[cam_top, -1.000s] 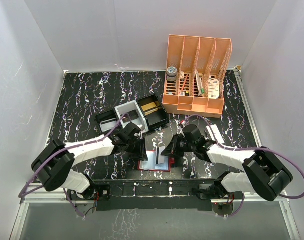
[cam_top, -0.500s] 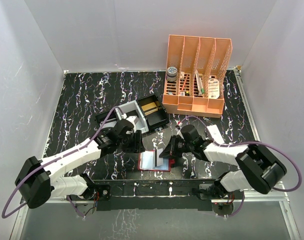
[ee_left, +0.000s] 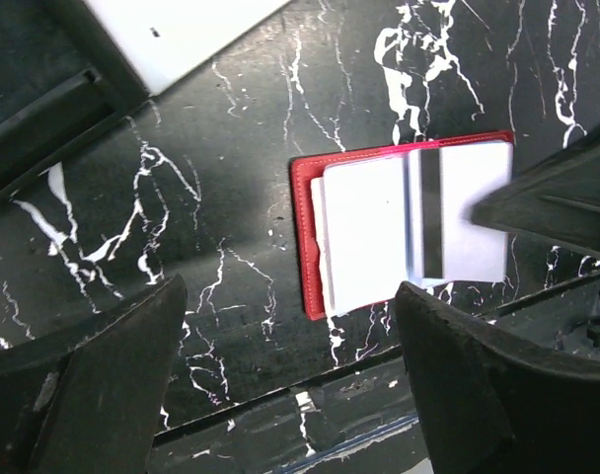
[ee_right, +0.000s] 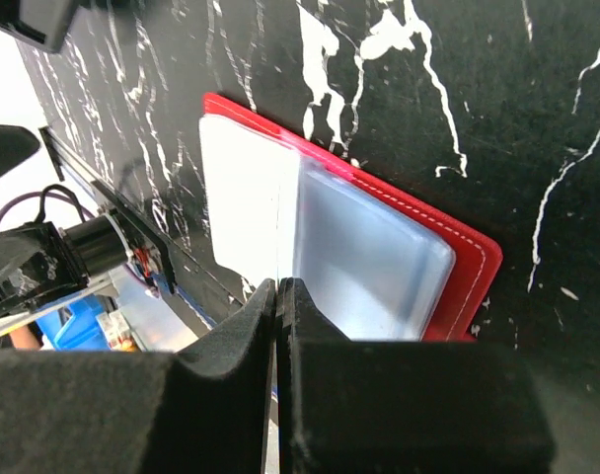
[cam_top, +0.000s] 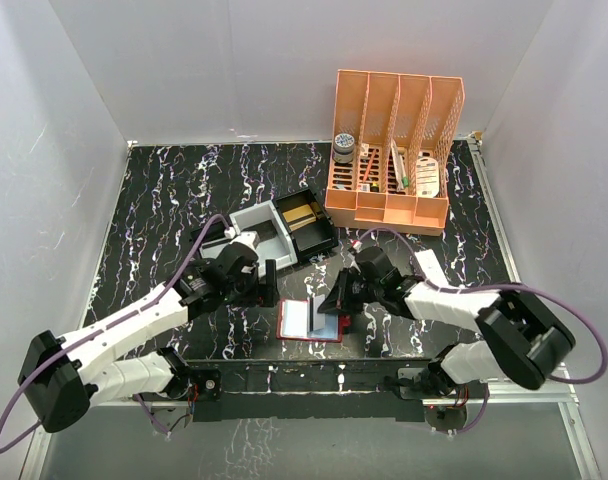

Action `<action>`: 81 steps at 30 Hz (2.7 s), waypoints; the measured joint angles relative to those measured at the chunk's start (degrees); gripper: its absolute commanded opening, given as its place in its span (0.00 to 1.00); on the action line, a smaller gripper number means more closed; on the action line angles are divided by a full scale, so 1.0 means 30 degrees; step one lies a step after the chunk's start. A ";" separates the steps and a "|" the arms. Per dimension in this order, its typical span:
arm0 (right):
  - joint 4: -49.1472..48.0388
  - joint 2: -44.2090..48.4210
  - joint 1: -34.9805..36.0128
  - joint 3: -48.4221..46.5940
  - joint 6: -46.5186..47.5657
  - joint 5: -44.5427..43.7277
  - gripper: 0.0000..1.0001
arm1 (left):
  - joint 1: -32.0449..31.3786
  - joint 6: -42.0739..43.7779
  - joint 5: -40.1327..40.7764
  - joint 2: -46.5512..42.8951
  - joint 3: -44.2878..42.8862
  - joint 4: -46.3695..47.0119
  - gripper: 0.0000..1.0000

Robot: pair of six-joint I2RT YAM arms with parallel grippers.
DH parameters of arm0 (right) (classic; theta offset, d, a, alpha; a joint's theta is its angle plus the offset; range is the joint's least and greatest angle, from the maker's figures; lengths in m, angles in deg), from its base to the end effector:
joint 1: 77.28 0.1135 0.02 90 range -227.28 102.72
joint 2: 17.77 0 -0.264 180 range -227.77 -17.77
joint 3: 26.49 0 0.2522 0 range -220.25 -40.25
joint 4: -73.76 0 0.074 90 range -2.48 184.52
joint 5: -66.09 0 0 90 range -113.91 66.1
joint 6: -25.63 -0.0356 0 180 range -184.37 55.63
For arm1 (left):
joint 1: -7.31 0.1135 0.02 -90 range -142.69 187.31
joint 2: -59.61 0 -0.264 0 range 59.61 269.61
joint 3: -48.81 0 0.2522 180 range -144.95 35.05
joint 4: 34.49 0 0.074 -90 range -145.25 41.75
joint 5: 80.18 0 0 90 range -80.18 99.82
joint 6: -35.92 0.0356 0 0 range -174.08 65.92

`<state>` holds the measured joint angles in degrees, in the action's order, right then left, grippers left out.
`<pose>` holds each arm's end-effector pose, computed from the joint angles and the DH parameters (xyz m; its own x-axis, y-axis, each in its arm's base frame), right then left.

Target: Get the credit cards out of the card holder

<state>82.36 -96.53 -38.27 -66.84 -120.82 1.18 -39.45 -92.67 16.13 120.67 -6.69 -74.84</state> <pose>0.1759 0.1619 0.1380 -0.9765 0.1803 -0.1183 0.0345 0.6721 0.7397 0.1531 -0.1571 0.2415 -0.8036 -0.0505 -0.5931 0.2181 0.9021 -0.3723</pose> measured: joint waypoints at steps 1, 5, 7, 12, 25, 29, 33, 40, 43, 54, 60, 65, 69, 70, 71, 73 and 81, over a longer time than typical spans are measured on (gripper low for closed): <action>0.0648 0.0546 0.0000 -0.0189 0.0262 -0.0393 0.00 | 0.0058 -0.0015 0.0160 -0.0117 0.0000 -0.0168 0.91; 0.2492 0.2499 0.0000 -0.0969 0.1122 -0.1668 0.00 | 0.0984 -0.0109 0.0503 -0.0816 0.0080 -0.0736 0.91; 0.2892 0.3330 0.0000 -0.1246 0.1486 -0.2084 0.00 | 0.2244 -0.0146 0.0517 -0.1443 0.0211 -0.0903 0.91; 0.2943 0.4881 0.0000 -0.1464 0.2273 -0.2557 0.00 | 0.4699 -0.0102 0.0903 -0.3621 0.0401 -0.1304 0.92; 0.2448 0.4918 0.2732 -0.4911 0.6543 -0.4656 0.00 | 0.5224 0.0510 0.4976 -0.5384 -0.1239 -0.3752 0.99; 0.1880 0.3461 0.4218 -0.6754 0.8641 -0.5967 0.00 | 0.6076 0.0306 0.5836 -0.4918 -0.2470 -0.4306 0.99; 0.1158 0.1355 0.5282 -0.8488 1.1125 -0.7184 0.00 | 0.7978 -0.0066 0.5901 -0.4488 -0.2616 -0.5122 0.99; -0.1501 -0.2040 0.6535 -1.0411 1.6225 -0.8255 0.00 | 1.3974 -0.0044 0.4095 -0.3636 -0.2914 -0.6572 0.99; -0.2761 -0.3789 0.6768 -1.1460 1.8367 -0.8116 0.00 | 1.6138 0.0095 0.3497 -0.3082 -0.3483 -0.7089 0.99; -0.4350 -1.0520 0.6980 -1.6458 2.3518 -0.8255 0.00 | 1.7034 0.0160 0.3162 -0.4488 -0.4379 -0.7839 0.99; -0.4204 -1.2655 0.7002 -1.8462 2.5230 -0.8553 0.00 | 1.7034 0.0219 0.2827 -0.4765 -0.4357 -0.8058 0.99; -0.4175 -1.3981 0.7009 -1.9496 2.6738 -0.9180 0.00 | 1.7034 0.0204 0.2601 -0.5144 -0.4284 -0.8357 0.99; -0.3942 -1.5096 0.7045 -2.0422 2.7736 -0.9646 0.00 | 1.7034 0.0175 0.3024 -0.5326 -0.4306 -0.8757 0.99; -0.3905 -1.5358 0.7060 -2.0604 2.7889 -0.9763 0.00 | 1.7034 0.0182 0.3220 -0.5355 -0.4335 -0.8881 0.99; -0.3883 -1.5642 0.7074 -2.0837 2.8086 -0.9879 0.00 | 1.7034 0.0189 0.3381 -0.5355 -0.4371 -0.8954 0.99; -0.3840 -1.6240 0.7089 -2.1303 2.8407 -1.0047 0.00 | 1.7034 0.0219 0.3679 -0.5348 -0.4524 -0.9136 0.99; -0.2790 -1.7777 0.7140 -2.2739 2.9565 -1.0783 0.00 | 1.7034 0.0153 0.3898 -0.5508 -0.4685 -0.9296 0.99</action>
<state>73.98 -149.86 -16.85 -135.06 -32.12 -31.17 11.65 -92.21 27.82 104.14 -20.74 -102.73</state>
